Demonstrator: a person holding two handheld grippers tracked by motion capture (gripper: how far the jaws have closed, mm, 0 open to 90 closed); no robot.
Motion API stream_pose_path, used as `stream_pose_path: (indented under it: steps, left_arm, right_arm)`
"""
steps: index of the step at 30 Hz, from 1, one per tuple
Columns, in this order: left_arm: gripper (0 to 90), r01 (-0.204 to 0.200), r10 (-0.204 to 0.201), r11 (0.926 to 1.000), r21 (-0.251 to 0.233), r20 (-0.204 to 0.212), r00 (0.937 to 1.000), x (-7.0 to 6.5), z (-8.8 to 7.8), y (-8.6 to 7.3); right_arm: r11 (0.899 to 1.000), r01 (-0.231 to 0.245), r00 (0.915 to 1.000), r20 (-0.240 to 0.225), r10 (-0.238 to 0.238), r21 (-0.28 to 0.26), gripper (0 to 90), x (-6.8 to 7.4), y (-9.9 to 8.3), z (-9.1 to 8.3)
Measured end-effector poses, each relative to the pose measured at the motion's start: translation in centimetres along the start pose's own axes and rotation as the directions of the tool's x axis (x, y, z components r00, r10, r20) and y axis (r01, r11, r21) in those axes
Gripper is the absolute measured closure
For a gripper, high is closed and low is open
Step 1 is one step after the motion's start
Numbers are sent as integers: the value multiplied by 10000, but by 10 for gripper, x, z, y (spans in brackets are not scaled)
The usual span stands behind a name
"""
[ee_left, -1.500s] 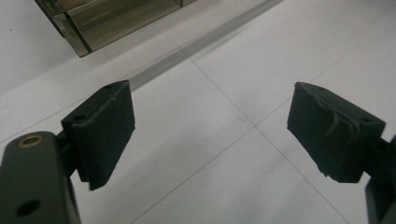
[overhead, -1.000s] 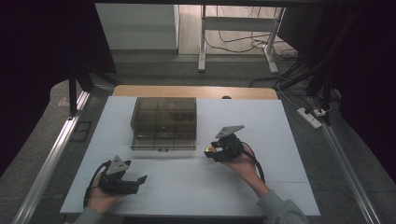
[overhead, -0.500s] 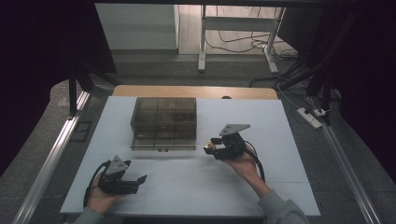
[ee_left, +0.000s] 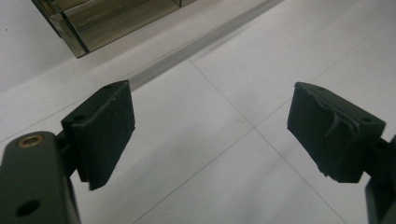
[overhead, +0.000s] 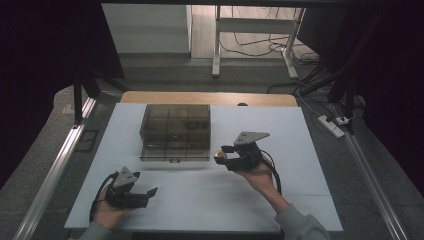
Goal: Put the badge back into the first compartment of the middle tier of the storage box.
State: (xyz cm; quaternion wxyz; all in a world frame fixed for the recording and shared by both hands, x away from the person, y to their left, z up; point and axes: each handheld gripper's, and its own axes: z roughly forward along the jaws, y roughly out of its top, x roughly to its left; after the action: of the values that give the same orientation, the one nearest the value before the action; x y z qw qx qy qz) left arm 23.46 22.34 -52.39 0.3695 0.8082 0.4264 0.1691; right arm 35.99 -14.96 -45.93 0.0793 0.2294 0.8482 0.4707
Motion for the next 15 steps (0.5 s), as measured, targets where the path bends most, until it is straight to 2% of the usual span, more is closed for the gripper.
stream_pose_path:
  steps: [15]
  left_arm:
    - [151,44,-44,10000,-19,30,10000,0,0,0]
  right_arm:
    - [9994,187,9997,-119,-190,-280,472,10,10,6]
